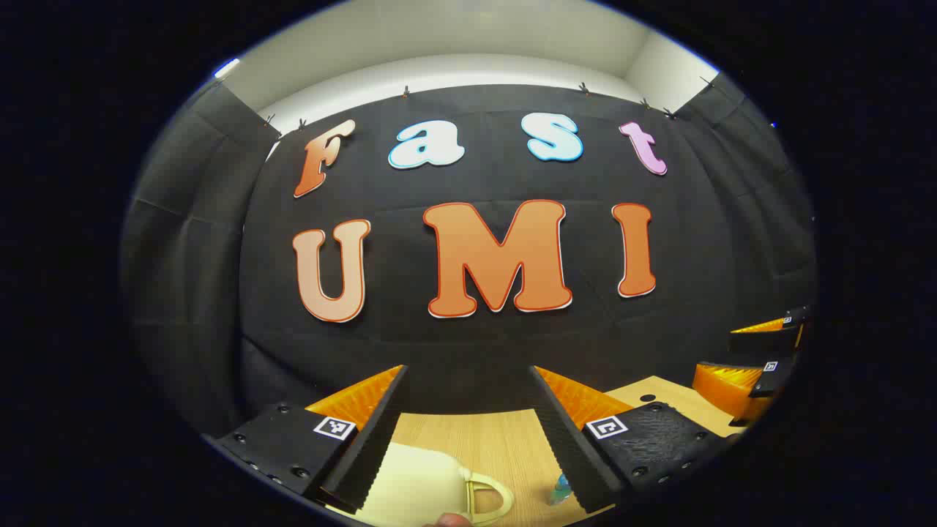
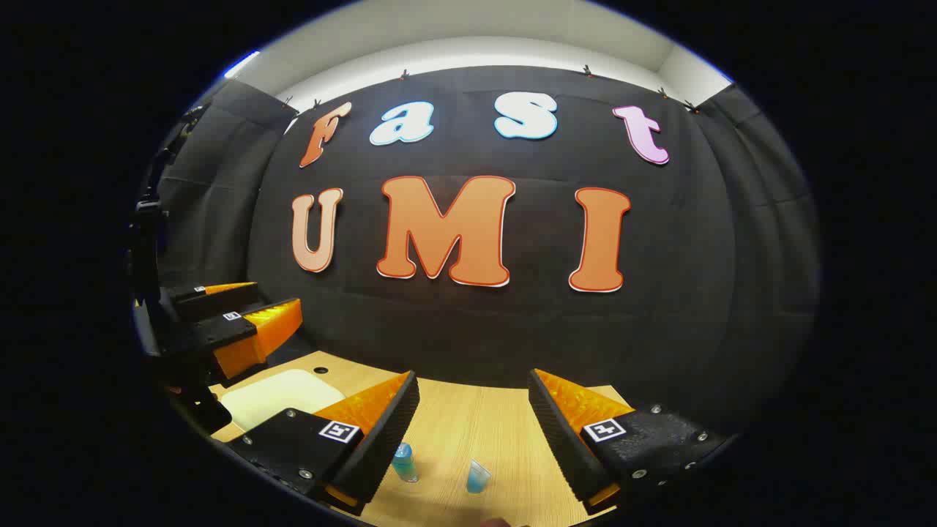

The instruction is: First open the suitcase, pack the skin care products into it, and then close the suitcase.

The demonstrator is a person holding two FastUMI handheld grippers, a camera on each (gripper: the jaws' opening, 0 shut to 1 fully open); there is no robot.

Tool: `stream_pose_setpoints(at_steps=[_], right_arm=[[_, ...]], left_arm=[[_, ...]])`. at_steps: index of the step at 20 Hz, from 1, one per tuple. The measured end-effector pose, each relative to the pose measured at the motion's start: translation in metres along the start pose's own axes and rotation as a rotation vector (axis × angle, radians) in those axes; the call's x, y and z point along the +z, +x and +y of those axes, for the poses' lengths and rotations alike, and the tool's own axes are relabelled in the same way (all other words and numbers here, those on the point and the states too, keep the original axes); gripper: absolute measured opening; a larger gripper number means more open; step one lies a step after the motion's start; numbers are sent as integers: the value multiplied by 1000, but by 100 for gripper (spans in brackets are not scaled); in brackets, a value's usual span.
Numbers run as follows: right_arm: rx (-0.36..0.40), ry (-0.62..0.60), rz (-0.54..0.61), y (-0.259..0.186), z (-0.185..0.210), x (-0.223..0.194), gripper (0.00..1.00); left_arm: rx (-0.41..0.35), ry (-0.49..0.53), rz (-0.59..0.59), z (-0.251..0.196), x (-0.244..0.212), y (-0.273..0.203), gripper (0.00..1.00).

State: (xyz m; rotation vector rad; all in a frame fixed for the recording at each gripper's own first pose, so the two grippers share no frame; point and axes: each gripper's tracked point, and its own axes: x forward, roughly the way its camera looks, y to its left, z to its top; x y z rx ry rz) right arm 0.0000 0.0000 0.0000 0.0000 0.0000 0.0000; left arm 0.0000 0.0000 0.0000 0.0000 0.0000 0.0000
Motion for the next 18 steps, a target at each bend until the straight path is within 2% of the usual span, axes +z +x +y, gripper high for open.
stream_pose_setpoints(at_steps=[4, 6, 7, 9, 15, 18], right_arm=[[47, 1, 5, 5, -2, -6, 95], [70, -9, 11, 8, -4, -10, 95], [80, -14, 9, 10, -6, -10, 95], [109, -10, 6, 13, -7, -11, 95], [190, 17, 0, 25, -7, -17, 95], [205, 7, 22, 29, -11, -25, 95]], left_arm=[[54, -8, 12, 6, -4, 3, 98], [26, -74, 16, -4, 0, 2, 100], [8, -132, 19, -11, 2, 1, 98], [33, -190, 31, -9, 1, 3, 100], [196, -63, 52, 6, -5, 1, 97], [209, -4, 96, 5, -25, 1, 97]])
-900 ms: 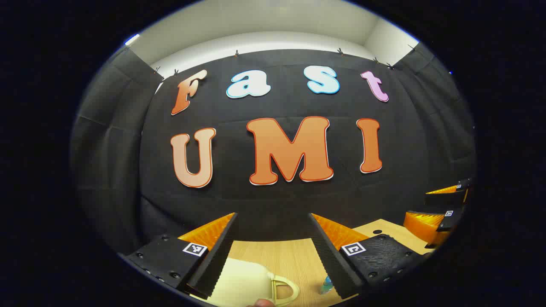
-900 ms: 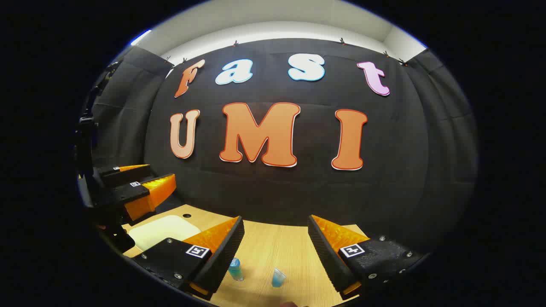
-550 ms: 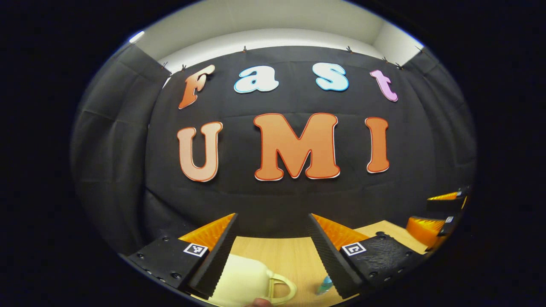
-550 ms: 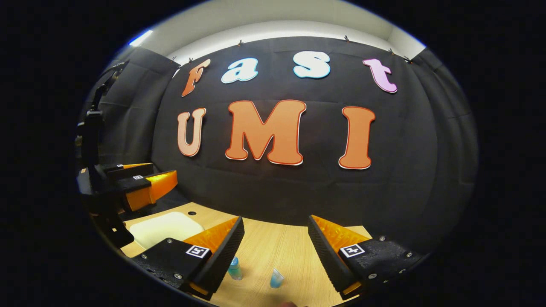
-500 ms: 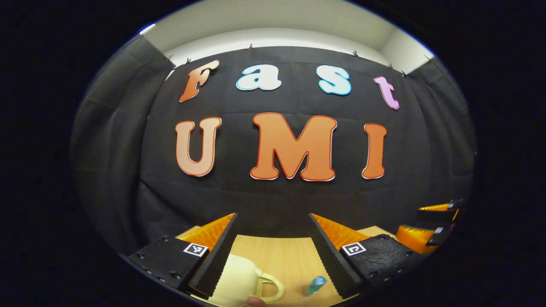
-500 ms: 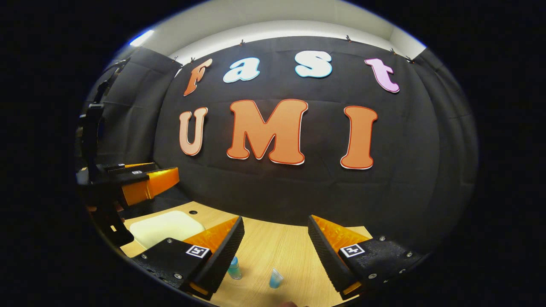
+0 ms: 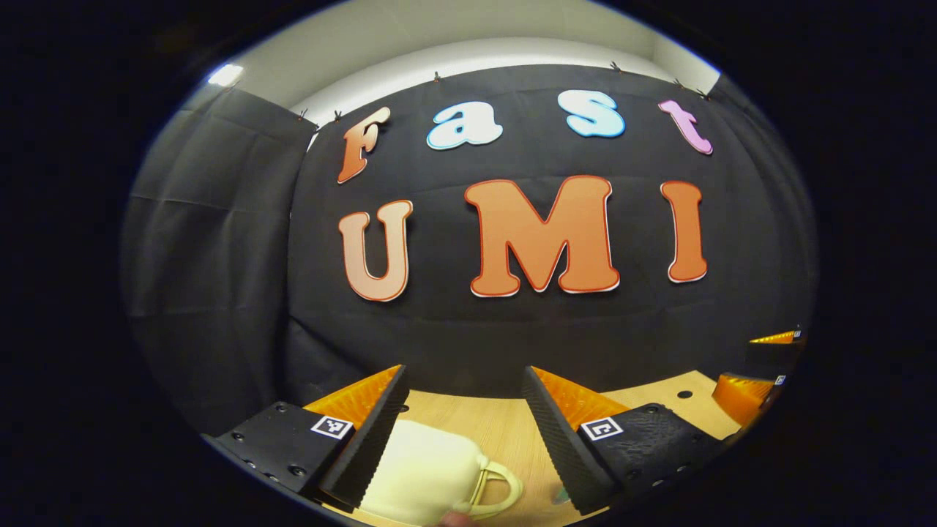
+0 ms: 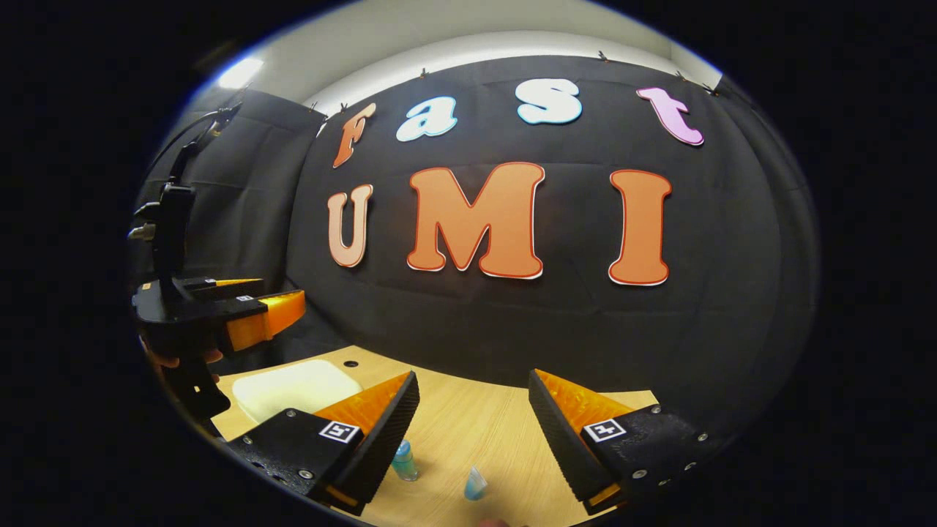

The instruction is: First open the suitcase, pack the skin care products into it, and then close the suitcase.

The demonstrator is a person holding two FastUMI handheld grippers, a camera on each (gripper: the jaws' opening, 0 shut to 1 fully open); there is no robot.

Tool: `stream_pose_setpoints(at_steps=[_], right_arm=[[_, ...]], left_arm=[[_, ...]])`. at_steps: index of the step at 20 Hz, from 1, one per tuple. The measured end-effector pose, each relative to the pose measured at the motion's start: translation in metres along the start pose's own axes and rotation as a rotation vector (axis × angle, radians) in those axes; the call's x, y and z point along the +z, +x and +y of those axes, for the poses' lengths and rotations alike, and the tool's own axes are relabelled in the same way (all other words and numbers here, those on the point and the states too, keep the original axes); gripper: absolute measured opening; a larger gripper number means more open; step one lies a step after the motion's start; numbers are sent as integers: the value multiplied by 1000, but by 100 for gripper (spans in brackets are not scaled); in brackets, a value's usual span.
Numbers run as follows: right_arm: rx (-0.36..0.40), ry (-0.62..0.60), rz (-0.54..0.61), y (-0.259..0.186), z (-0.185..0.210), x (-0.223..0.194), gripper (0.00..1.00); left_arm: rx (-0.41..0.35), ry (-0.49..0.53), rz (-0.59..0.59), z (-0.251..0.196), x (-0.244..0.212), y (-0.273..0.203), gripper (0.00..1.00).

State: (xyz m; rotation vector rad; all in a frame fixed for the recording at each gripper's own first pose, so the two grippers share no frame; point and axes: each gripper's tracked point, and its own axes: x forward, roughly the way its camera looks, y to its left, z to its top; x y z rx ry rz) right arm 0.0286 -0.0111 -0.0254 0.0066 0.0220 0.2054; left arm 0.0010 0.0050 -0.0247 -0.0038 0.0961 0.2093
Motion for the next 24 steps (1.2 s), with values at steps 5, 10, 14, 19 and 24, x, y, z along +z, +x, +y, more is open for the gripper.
stream_pose_setpoints(at_steps=[5, 10, 14, 19, 24], right_arm=[[-29, 5, 16, 7, -4, -5, 95], [-118, 0, 41, 7, -11, -10, 95], [-222, 3, 58, 1, -29, -14, 95], [-327, -17, 82, -16, -49, -20, 96], [-402, -6, 107, -32, -66, -29, 95]], left_arm=[[-80, 168, 46, -11, -35, 11, 96], [-248, 310, 93, -34, -74, 11, 98], [-402, 429, 145, -55, -118, 11, 97], [-527, 612, 212, -68, -174, 3, 97], [-594, 777, 257, -73, -220, -5, 94]])
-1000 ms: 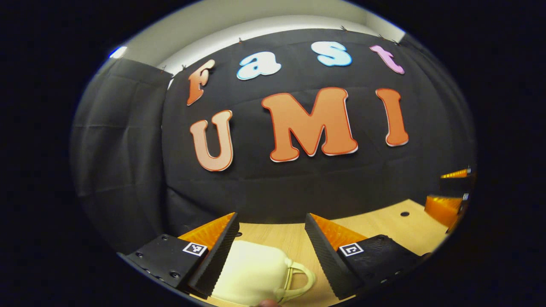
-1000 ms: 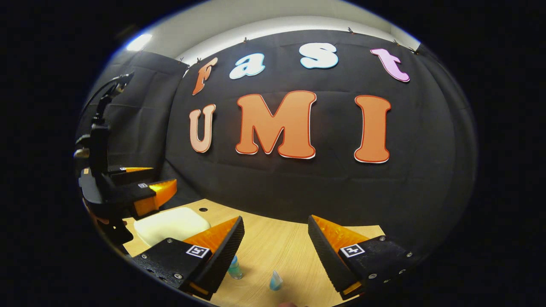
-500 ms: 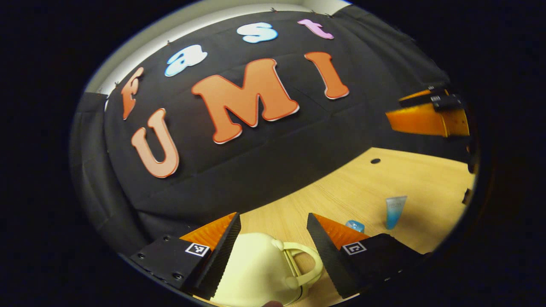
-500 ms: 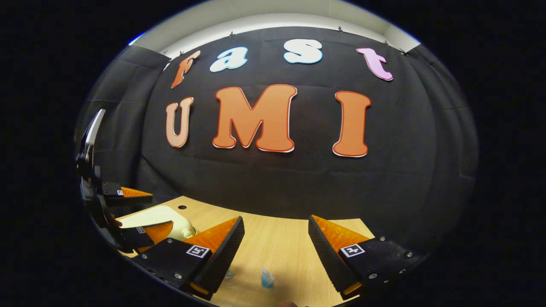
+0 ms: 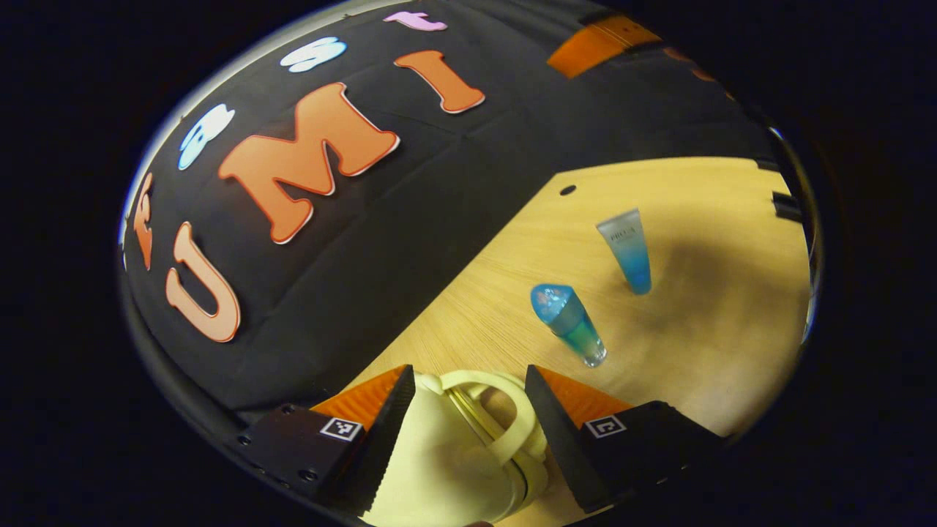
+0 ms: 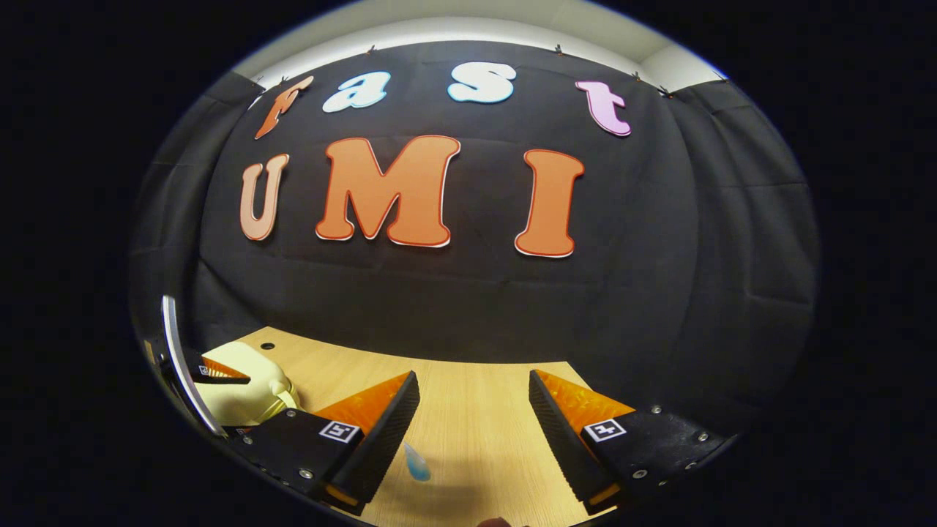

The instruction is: First open the suitcase, pack the skin care products into it, and then close the suitcase.

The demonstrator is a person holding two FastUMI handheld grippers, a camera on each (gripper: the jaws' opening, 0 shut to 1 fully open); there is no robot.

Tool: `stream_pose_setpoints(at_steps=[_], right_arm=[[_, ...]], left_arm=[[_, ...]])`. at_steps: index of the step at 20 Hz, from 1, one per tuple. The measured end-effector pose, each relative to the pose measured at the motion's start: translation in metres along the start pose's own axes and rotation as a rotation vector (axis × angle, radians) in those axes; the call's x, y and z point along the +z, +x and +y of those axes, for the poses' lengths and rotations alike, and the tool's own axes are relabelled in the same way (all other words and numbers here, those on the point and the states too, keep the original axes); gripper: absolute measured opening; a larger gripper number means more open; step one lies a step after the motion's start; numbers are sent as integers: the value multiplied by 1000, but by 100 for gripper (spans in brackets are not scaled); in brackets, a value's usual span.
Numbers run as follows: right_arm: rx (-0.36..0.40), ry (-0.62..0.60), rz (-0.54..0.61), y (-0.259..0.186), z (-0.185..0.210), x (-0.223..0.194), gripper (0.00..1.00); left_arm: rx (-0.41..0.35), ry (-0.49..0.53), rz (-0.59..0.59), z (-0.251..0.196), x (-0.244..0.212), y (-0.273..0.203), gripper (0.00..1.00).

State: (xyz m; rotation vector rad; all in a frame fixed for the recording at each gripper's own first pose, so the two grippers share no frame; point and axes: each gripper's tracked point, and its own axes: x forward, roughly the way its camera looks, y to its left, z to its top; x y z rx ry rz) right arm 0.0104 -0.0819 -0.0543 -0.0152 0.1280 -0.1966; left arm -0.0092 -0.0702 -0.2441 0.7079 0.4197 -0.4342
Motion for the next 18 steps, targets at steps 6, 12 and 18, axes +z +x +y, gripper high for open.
stream_pose_setpoints(at_steps=[6, 12, 18], right_arm=[[-41, -1, 8, -3, -10, -6, 95], [-55, 15, 12, -5, -10, -9, 95], [-56, 20, 5, -8, -7, -6, 95]], left_arm=[[-25, 98, 93, -17, -38, 11, 94], [-6, 189, 147, -21, -56, 16, 77], [40, 396, 207, -28, -60, 24, 41]])
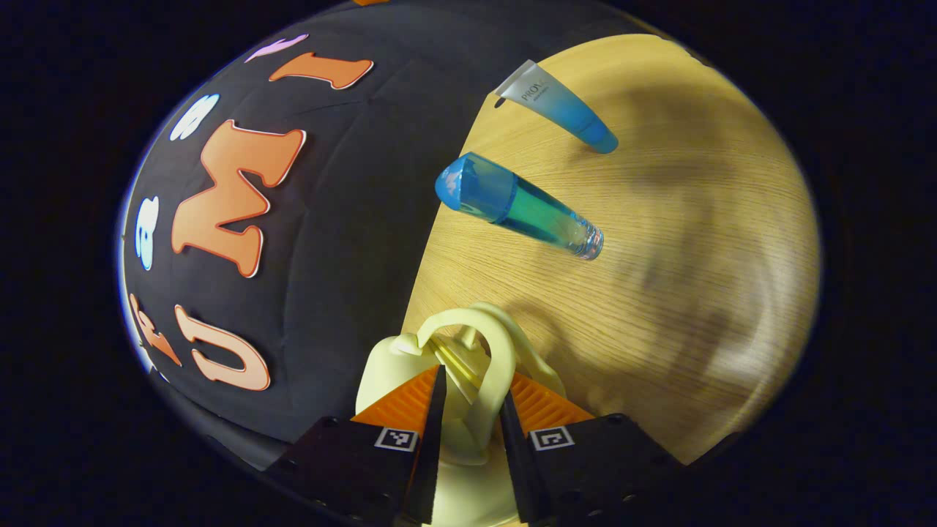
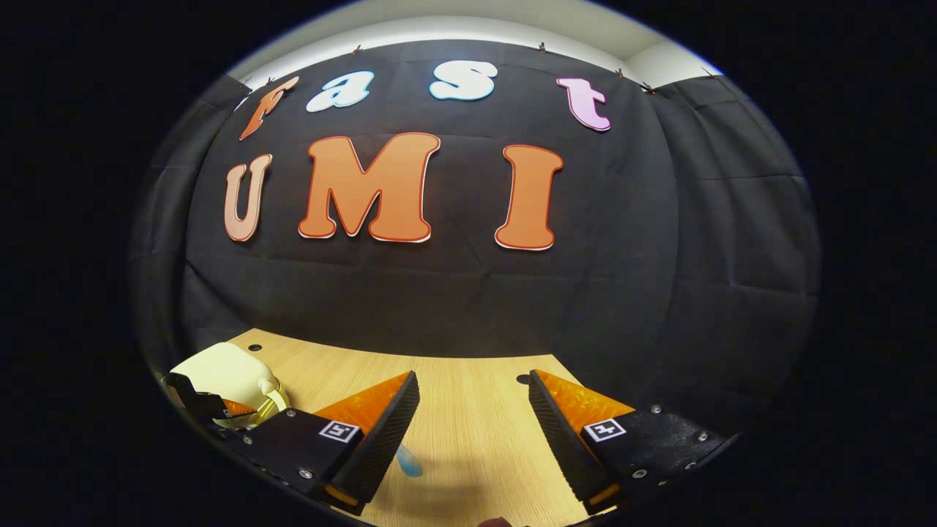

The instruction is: First open the suitcase, pack the skin care products into it, and then close the suitcase.

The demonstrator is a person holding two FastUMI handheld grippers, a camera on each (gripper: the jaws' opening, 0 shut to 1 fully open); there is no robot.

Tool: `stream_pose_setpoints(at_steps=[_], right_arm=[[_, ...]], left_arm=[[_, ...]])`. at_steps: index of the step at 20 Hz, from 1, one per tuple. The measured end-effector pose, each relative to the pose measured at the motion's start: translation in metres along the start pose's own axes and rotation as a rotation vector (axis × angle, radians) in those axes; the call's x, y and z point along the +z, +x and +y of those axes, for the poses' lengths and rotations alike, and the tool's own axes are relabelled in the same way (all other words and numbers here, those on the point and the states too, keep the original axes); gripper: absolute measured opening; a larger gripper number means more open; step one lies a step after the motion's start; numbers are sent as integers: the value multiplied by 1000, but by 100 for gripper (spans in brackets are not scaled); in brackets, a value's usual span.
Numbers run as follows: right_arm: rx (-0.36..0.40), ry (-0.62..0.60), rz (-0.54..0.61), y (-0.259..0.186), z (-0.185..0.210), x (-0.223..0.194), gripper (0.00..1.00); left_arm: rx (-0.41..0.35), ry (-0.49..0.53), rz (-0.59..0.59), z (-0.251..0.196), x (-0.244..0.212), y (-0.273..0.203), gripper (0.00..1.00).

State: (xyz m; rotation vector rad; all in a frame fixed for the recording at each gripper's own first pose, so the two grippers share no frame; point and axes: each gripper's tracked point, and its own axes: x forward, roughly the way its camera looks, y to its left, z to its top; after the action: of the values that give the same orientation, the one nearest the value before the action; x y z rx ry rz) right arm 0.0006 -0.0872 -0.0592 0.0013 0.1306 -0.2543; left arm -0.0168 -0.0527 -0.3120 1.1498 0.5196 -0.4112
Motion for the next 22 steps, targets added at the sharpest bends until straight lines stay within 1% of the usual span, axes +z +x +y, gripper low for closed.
stream_pose_setpoints(at_steps=[1, 2, 6, 9, 14, 19, 22], right_arm=[[-1, -4, 1, 0, 1, 0, 95], [-3, -6, 1, -1, 1, 1, 95], [2, -6, 0, -2, 3, 2, 95], [13, -7, -4, -1, 10, 5, 95], [55, -13, -14, 1, 26, 10, 95], [99, -30, -20, 5, 49, 17, 95], [129, -40, -30, 7, 65, 24, 95]], left_arm=[[13, 3, -4, -1, 2, 6, 32], [0, -5, 0, -3, -1, 2, 14], [-24, -106, -12, 3, 0, 0, 15], [-13, -170, -30, 16, 4, -8, 14], [40, -315, -67, 68, -3, -30, 11], [115, -448, -79, 119, -13, -50, 11], [153, -523, -80, 147, -27, -60, 10]])
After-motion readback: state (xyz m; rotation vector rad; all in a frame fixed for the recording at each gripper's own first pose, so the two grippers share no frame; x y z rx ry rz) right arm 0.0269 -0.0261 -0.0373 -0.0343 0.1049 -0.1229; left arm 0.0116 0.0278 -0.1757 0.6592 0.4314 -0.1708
